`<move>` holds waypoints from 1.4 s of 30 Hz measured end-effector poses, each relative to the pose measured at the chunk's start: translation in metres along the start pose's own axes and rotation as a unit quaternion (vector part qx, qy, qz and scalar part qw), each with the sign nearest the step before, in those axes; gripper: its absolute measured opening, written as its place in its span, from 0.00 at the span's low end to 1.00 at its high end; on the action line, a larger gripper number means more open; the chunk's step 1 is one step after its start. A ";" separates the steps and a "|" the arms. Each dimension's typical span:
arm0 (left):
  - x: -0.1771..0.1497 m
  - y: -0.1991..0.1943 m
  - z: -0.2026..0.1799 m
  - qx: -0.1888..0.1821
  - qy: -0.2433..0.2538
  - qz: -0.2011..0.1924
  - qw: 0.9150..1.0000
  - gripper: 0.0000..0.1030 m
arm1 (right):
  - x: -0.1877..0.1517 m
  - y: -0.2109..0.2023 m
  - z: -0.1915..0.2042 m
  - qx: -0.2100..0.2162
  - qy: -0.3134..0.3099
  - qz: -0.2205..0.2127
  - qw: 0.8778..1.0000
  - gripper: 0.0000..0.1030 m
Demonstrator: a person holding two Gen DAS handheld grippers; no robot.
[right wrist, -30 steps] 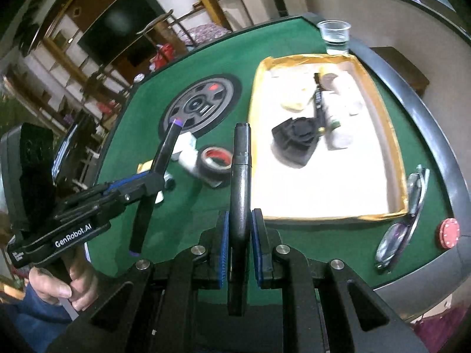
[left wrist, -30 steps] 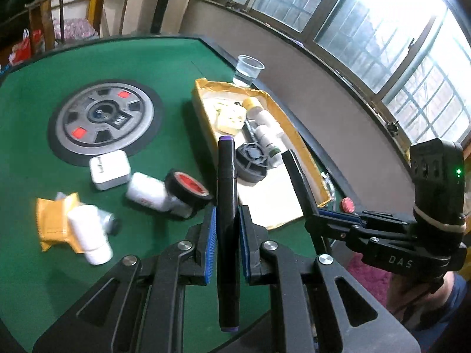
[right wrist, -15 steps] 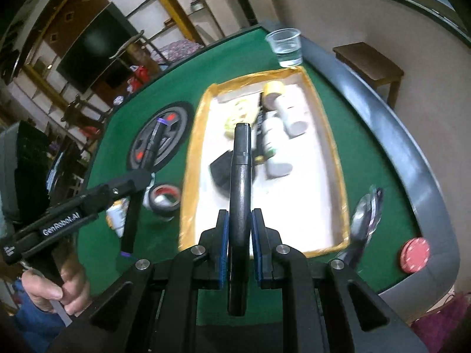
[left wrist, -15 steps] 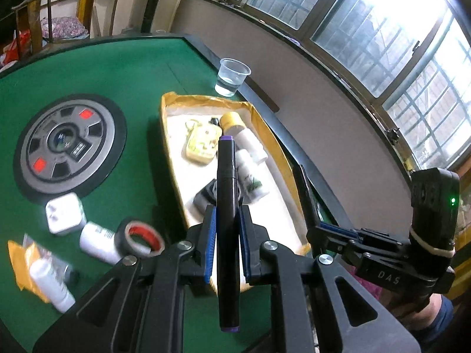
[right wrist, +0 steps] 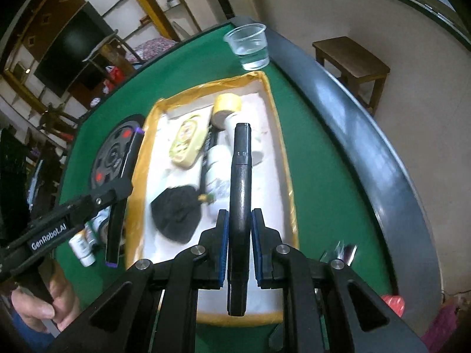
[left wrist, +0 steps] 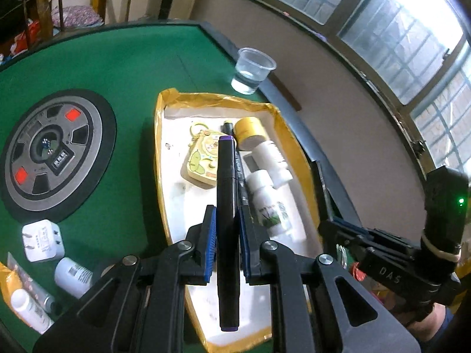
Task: Organize rigid objects
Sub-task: 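Carry both black markers in the left and right grippers to the tray, then lower both markers into the tray and open both grippers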
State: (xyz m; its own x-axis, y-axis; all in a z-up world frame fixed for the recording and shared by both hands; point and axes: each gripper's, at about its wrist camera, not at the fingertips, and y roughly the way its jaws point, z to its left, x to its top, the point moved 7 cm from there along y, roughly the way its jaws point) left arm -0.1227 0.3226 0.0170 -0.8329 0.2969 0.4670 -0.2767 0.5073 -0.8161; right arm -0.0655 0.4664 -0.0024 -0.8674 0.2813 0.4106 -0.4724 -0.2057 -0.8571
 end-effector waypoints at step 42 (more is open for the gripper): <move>0.004 0.042 0.025 0.054 -0.017 0.004 0.998 0.12 | 0.017 0.047 -0.010 -0.073 0.007 0.042 0.996 0.13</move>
State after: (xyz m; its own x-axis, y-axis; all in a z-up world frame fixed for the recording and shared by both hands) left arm -0.1495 0.3246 -0.0239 -0.8501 0.2728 0.4504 -0.3190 0.4138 -0.8527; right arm -0.1012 0.4706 -0.0385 -0.9002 0.2812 0.3325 -0.3700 -0.0912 -0.9246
